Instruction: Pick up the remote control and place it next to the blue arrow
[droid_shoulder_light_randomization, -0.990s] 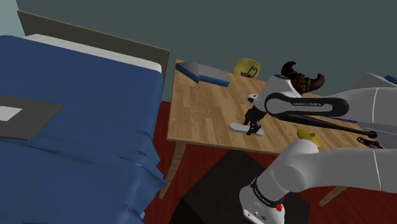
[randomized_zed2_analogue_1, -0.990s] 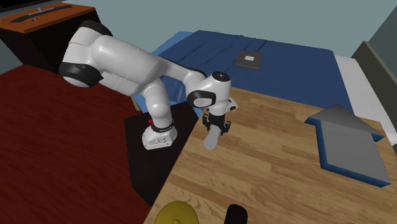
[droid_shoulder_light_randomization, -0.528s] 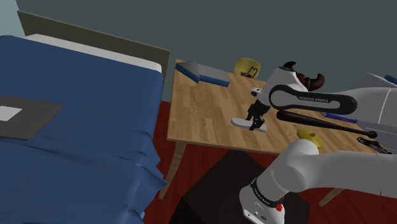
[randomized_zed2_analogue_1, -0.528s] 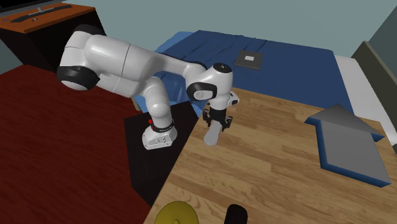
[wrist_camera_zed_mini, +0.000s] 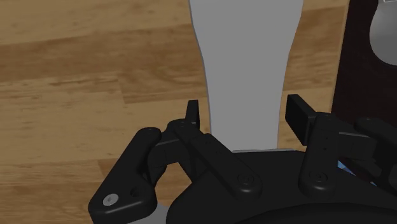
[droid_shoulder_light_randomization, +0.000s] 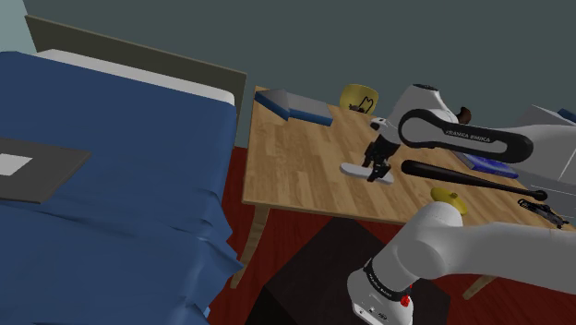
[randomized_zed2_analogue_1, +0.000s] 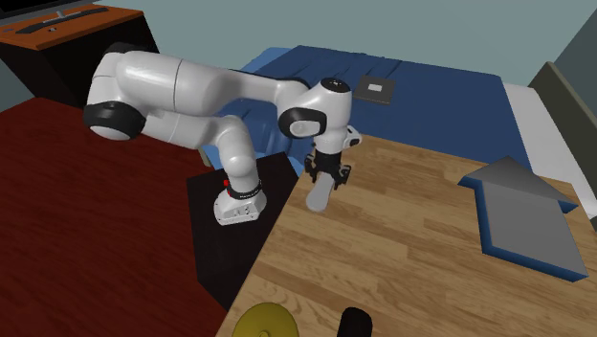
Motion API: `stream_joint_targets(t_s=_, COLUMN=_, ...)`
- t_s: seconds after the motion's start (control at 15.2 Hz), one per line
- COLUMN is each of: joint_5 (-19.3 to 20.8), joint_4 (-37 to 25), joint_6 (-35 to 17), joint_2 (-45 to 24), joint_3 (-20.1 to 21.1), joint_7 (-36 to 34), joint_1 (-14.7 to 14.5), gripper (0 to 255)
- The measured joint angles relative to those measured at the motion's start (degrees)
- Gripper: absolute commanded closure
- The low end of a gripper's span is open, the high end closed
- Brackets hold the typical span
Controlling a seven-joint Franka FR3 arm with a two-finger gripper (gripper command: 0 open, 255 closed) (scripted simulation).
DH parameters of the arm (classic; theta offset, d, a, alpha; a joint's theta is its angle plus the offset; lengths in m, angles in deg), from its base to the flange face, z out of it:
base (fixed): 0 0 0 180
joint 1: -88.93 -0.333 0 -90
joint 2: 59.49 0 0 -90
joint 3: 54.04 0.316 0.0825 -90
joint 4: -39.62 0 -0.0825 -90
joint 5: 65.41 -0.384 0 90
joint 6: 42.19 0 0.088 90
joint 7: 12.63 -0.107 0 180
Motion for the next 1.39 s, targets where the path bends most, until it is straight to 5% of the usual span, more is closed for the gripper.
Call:
stream_joint_targets(t_s=0.46, joint_5=-2.27, joint_4=-4.43, joint_6=5.33, joint_2=0.99, joint_3=2.28, joint_7=0.47, joint_1=-0.80, gripper=255)
stream_joint_targets(t_s=0.66, joint_5=-2.77, joint_4=-8.22, joint_6=3.95, joint_2=-3.64, joint_3=0.60, joint_7=1.23, joint_1=-2.83, gripper=255)
stream_joint_targets(t_s=1.06, joint_5=-5.35, joint_4=-18.92, joint_6=-2.08, joint_2=-18.65, joint_3=-7.27, joint_7=5.54, joint_1=-9.42, gripper=255)
stream_joint_targets(t_s=1.39, joint_5=-12.64, joint_4=-30.64, joint_6=-5.15, joint_2=-33.24, joint_3=-15.58, joint_7=12.28, joint_1=-16.59, gripper=255)
